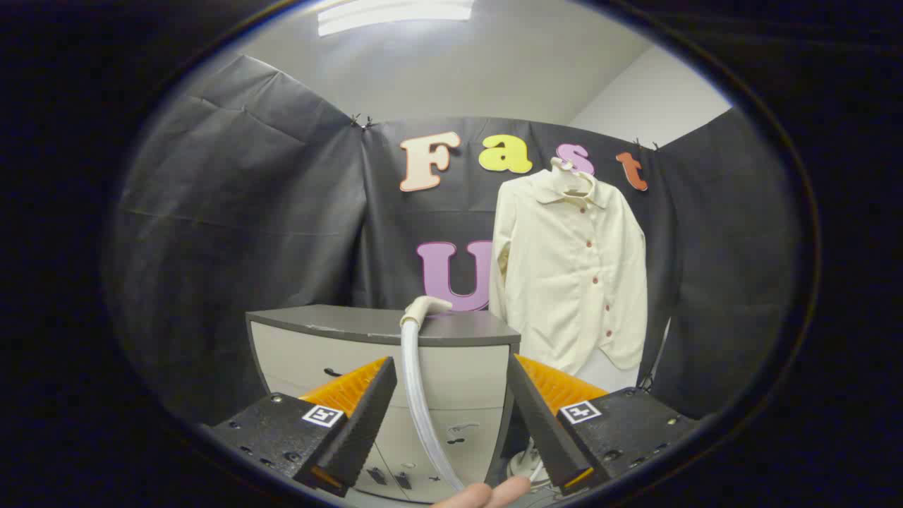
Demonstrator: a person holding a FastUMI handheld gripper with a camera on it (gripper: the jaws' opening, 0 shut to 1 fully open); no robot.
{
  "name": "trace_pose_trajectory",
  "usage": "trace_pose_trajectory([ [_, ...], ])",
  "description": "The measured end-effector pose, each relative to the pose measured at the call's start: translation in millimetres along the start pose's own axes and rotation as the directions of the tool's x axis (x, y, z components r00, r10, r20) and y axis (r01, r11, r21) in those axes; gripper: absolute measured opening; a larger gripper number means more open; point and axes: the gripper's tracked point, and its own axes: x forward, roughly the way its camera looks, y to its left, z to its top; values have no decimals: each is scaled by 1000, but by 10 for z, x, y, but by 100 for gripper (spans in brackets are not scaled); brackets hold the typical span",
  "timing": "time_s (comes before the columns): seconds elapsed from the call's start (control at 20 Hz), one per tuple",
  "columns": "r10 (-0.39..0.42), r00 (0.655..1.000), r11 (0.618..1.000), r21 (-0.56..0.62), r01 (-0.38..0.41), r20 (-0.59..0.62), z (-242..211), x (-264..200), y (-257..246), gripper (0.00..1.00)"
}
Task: Iron the clothes twice with a garment steamer, once on the left side and once on the right side.
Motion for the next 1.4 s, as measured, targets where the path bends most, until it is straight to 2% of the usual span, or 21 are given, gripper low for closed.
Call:
trace_pose_trajectory([
  [0.9, -57, 998, 998, 22, 57, 6, 52, -76, -126, 96],
  [1.2, -39, 999, 999, -17, 39, 10, 278, 129, 64, 96],
  [1.4, -6, 1000, 999, -34, 7, 12, 556, 431, 298, 96],
])
